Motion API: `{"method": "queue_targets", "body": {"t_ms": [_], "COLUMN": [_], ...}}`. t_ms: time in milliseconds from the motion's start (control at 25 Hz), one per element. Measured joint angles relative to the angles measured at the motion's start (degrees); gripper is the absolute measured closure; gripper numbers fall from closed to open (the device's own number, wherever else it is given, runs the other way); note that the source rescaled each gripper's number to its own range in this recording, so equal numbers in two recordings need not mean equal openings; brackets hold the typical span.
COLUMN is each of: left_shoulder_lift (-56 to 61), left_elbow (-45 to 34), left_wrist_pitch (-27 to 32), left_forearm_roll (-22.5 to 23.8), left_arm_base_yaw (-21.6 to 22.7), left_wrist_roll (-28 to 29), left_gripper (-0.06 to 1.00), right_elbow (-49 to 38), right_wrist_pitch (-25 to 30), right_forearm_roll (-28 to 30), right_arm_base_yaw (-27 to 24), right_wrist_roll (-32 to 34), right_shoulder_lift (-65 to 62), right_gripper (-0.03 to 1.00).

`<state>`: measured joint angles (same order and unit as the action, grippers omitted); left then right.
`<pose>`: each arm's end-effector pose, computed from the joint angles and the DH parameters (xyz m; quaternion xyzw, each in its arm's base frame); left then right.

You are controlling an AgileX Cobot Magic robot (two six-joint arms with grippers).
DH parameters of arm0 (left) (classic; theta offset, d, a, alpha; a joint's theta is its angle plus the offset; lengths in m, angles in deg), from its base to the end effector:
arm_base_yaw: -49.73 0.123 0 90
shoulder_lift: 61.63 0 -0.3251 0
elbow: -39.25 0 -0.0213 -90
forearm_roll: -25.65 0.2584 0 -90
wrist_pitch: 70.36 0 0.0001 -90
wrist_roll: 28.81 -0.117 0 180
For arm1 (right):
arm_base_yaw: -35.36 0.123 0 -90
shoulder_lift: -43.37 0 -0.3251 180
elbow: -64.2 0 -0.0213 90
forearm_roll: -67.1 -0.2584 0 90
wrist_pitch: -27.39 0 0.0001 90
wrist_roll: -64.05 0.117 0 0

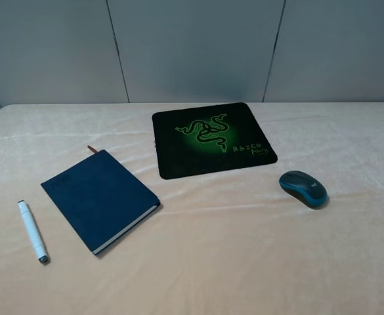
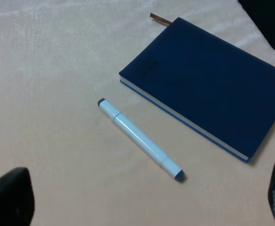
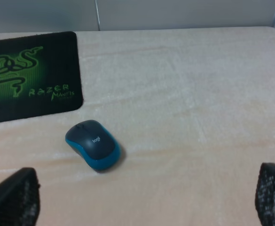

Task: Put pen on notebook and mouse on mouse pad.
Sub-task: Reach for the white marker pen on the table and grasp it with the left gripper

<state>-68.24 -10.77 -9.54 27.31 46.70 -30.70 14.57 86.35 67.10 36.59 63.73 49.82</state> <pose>-0.0149 0.0038 0.2664 0.0362 0.8538 0.0093 0.5192 -0.0145 -0.0003 0.2718 -0.0114 0.8435 0.0043 0.5370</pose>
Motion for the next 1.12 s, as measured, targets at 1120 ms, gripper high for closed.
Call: {"method": "queue_targets", "body": {"t_ms": [1120], "left_shoulder_lift": [-33.38], "left_elbow": [9.46], "left_wrist_pitch": [-1.06], "left_forearm_roll": [7.05], "left_arm_base_yaw": [0.0], "left_wrist_roll": [22.73], "left_gripper": [-0.04], "right_elbow": [0.0], "right_wrist_pitch": [0.0], "right_forearm_roll": [0.0], "right_arm_base_yaw": [0.0], "right_wrist_roll": [0.0], "right_shoulder_lift": [0.0], "right_gripper": [-0.03]}}
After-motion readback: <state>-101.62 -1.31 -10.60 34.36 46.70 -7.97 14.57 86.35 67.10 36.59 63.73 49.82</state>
